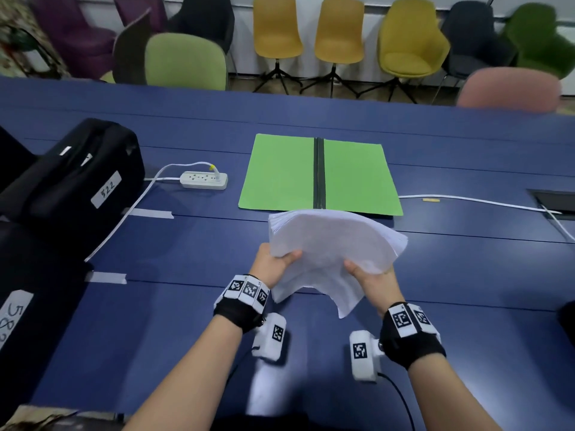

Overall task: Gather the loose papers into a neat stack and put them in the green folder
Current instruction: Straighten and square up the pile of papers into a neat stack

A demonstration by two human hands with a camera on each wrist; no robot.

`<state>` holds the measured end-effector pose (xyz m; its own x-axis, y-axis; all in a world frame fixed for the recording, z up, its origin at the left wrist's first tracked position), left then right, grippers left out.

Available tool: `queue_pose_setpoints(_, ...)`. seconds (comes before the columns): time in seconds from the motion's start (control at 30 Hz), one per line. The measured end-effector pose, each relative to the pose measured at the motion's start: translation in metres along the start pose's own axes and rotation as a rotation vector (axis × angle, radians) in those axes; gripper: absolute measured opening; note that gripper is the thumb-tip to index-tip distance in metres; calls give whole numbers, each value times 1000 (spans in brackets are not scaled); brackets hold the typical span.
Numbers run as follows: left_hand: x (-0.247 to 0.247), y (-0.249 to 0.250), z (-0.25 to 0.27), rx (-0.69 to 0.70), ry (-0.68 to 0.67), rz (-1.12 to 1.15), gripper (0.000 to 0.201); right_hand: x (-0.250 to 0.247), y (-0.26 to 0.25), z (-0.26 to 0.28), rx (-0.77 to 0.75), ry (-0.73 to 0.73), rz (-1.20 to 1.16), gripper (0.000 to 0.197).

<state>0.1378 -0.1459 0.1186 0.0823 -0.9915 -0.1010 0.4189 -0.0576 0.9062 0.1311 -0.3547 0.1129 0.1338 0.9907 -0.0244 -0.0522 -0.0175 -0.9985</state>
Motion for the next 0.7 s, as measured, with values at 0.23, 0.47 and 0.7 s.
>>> queue_pose_setpoints(0.23,-12,21,15,41,-40,59,14,-9,-13,4,5,-79,47,21)
queue_pose_setpoints(0.47,-10,72,28,132,68,250,22,-4,-76,6,-276,-105,-111,22)
queue_pose_setpoints(0.7,-8,74,30,119,69,241,36,-2,-79,2,-304,-96,-66,23)
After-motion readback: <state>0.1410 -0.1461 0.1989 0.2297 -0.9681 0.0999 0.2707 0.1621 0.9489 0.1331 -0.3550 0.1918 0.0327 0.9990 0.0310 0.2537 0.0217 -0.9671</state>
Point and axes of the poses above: each hand's wrist, its own z-axis away from the middle knuckle, its own x-axis out of the palm, y = z × x, the point moved 2 cm from there along -z, towards the middle knuckle, and after that the axes turned 11 degrees about -x, right-handed, at the moved point
